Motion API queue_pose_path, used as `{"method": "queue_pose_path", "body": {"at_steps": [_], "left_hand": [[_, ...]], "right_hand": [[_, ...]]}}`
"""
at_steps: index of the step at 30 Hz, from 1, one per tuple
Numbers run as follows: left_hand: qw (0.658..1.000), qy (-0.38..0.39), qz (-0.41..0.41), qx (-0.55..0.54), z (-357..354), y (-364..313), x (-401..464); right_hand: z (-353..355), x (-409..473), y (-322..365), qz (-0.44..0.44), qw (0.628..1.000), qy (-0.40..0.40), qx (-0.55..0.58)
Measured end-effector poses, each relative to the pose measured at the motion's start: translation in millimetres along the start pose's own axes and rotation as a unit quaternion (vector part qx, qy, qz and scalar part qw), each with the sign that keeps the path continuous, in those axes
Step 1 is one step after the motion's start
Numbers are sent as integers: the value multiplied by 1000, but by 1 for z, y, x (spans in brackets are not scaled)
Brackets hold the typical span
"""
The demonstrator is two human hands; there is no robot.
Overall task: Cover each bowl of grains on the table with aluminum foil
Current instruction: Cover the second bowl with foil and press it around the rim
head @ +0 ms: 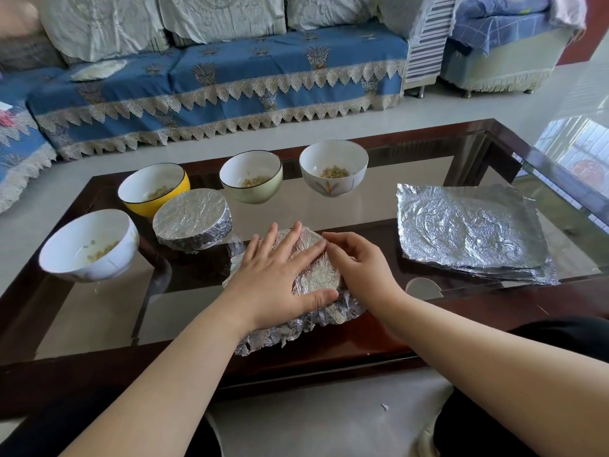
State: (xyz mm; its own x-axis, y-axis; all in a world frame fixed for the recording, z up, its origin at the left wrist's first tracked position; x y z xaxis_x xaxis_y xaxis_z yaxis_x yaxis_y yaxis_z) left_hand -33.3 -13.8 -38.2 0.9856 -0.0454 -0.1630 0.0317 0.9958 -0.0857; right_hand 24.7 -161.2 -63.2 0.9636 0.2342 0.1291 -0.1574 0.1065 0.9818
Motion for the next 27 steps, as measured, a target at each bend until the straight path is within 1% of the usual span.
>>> {"method": "queue_pose_path", "body": {"at_steps": [4, 6, 8, 12, 14, 17, 19, 23, 27], "left_hand": [[1000, 2, -1, 5, 0, -1, 1], [1000, 2, -3, 12, 0, -1, 1], [1000, 2, -8, 18, 0, -1, 0], [999, -4, -18, 27, 0, -1, 1], [999, -3, -18, 27, -1, -2, 1], [1000, -7, -17, 20, -2, -3, 1], [1000, -15, -15, 18, -2, -3, 1], [999, -28, -15, 12, 0, -1, 0], [1000, -26, -14, 9, 0, -2, 0]], "right_hand": [[2, 3, -2, -34, 999, 0, 18], [1, 3, -5, -79, 993, 12, 86], [-1, 2, -7, -129, 979, 23, 158], [-3, 3, -12, -172, 964, 25, 200], [-3, 4, -15, -160, 969, 23, 185], [-2, 7, -17, -97, 990, 30, 97], [-2, 6, -18, -72, 995, 30, 66], [-4, 6, -19, -61, 997, 15, 50], [-4, 6, -23, -76, 996, 9, 44]]}}
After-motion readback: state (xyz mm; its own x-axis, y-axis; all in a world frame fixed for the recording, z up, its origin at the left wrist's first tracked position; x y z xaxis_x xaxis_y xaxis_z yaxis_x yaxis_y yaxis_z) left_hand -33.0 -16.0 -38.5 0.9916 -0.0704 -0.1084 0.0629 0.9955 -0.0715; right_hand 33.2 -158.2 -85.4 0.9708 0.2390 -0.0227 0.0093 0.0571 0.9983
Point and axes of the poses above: each hand's wrist, its own x-axis towards the middle knuckle, its own z-axis out of the back of the hand, y = z × x, the point moved 5 cm from there along x, towards the middle knuckle, and after that the axes turned 6 degrees about z, right-handed, at the moved point
